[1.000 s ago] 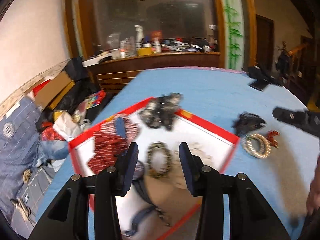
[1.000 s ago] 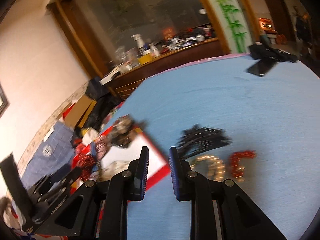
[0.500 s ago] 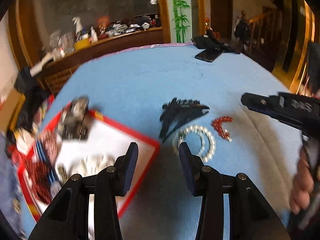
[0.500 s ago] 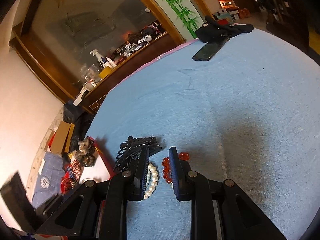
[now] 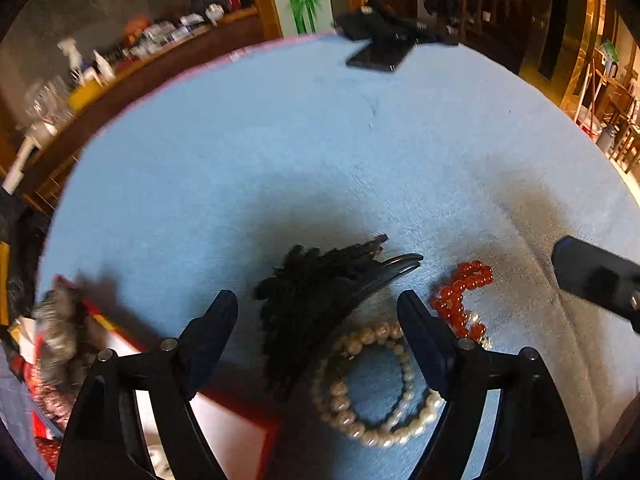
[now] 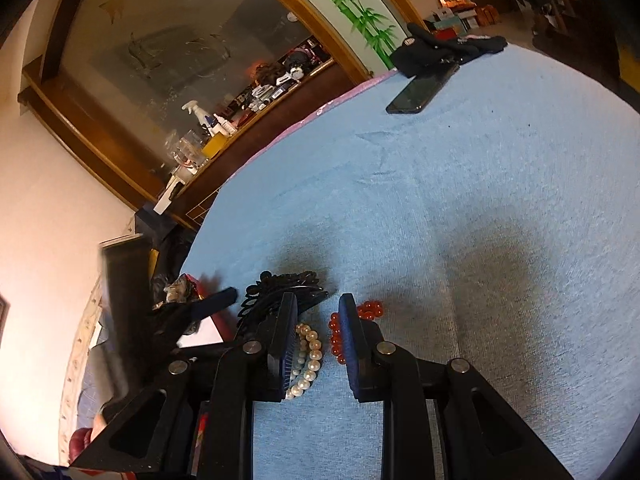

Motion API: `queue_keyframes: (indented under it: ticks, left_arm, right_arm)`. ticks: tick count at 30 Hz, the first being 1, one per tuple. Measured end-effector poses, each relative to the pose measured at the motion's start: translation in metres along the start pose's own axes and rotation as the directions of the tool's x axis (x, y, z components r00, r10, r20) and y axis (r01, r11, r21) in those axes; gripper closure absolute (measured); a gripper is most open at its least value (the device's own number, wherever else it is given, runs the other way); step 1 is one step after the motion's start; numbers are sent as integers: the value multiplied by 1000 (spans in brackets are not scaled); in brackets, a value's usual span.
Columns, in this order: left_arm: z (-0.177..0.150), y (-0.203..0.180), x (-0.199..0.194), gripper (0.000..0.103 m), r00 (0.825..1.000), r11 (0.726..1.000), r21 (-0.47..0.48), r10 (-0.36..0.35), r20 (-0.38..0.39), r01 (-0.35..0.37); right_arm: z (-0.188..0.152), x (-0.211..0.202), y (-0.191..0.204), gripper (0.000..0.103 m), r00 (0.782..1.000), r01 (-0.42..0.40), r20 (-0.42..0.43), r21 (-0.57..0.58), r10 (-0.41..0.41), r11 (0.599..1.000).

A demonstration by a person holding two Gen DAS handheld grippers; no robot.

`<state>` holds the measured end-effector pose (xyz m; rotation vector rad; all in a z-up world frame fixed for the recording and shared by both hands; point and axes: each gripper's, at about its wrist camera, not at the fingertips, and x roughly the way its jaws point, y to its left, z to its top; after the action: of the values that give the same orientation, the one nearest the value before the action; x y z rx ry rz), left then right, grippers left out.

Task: Organize jewelry
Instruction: 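Grasp the black claw hair clip with the left gripper while the right grasps the red bead bracelet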

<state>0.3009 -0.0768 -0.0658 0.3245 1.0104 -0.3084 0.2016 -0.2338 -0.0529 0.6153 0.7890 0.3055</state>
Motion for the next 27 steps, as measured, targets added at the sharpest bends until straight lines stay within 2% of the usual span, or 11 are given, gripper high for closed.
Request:
queue_keyframes:
  ticks: [2,3,5,6,9,15,18,20,24,27]
  left_arm:
    - [3,-3,8,26,1000,1000,-12,7,-11,-7]
    - [3,-4,11,39,1000,1000,-19,5,-11,-5]
    - [3,-3,11,53,1000,998,-61,-1,4,2]
    - [2,-2,11,65,1000,997,-76,-1,14,2]
    - [-6,3,3,73,998,992,-124,-19,54,26]
    - [-40,12,-38,74,981,977,-207,-4,192,45]
    - [-58,11,-61,74,959,976,-217,70,276,-9]
    - [-64,9,-70,74,936,974,-219,133,326,-62]
    - [-69,12,-87,74,877,956,-250,247,412,-152]
    - [-71,17,-89,73,853,941,-268,307,422,-207]
  right_arm:
    - [0,1,-1,80,1000,1,-5,4,-1,1000]
    - [1,2,-2,80,1000,4,-5,5,-4,1000]
    - [2,4,-3,80,1000,11,-10,5,-11,1000]
    - [2,5,-4,80,1000,16,-10,6,-16,1000]
    - [1,9,-4,80,999,30,-22,7,-30,1000]
    - [0,21,-6,79,996,77,-53,-9,-77,997]
    - [-1,32,-6,72,990,117,-77,-32,-120,993]
    - [-2,38,-5,65,985,148,-80,-52,-152,988]
    - [-4,55,2,65,974,191,-101,-119,-203,974]
    - [-8,68,15,65,966,218,-91,-202,-240,955]
